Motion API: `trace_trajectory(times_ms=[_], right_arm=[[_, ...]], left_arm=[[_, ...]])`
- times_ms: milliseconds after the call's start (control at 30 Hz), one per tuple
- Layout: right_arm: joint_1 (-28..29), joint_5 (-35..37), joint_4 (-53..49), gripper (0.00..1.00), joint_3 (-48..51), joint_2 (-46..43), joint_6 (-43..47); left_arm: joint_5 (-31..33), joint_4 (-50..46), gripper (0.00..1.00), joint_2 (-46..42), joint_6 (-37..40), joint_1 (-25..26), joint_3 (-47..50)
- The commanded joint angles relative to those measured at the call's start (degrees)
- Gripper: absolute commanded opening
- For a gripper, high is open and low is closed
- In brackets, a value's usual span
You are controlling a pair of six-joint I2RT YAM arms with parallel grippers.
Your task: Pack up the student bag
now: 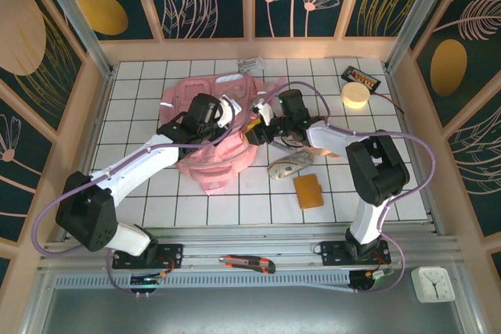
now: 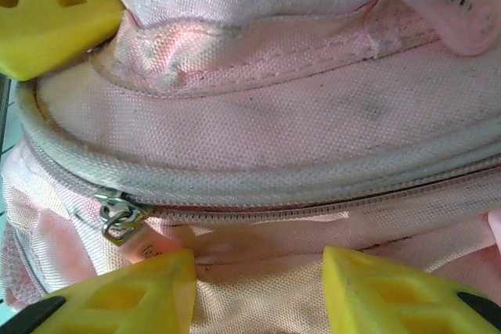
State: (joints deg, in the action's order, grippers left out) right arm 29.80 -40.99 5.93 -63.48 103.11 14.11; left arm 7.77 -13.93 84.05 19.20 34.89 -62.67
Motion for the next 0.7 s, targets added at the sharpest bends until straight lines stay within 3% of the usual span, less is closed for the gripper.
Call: trace_trajectory(times_ms=[0, 267, 667], right_arm=[[-1.68, -0.07, 1.19, 0.47, 1.42, -3.96, -0.51], [-2.06, -7.45, 3.91, 0.47, 3.96, -7.7, -1.17], [2.26, -6.24, 4.36, 0.46, 1.37, -2.9, -1.14]], left_arm=[[-1.82, 7.21, 0.0, -0.64, 1.17, 0.57, -3.15], [-1.2, 7.03, 0.0, -0.71, 2.09, 0.52, -3.06], [-1.09, 7.17, 0.0, -1.41, 2.79, 0.53, -1.94]])
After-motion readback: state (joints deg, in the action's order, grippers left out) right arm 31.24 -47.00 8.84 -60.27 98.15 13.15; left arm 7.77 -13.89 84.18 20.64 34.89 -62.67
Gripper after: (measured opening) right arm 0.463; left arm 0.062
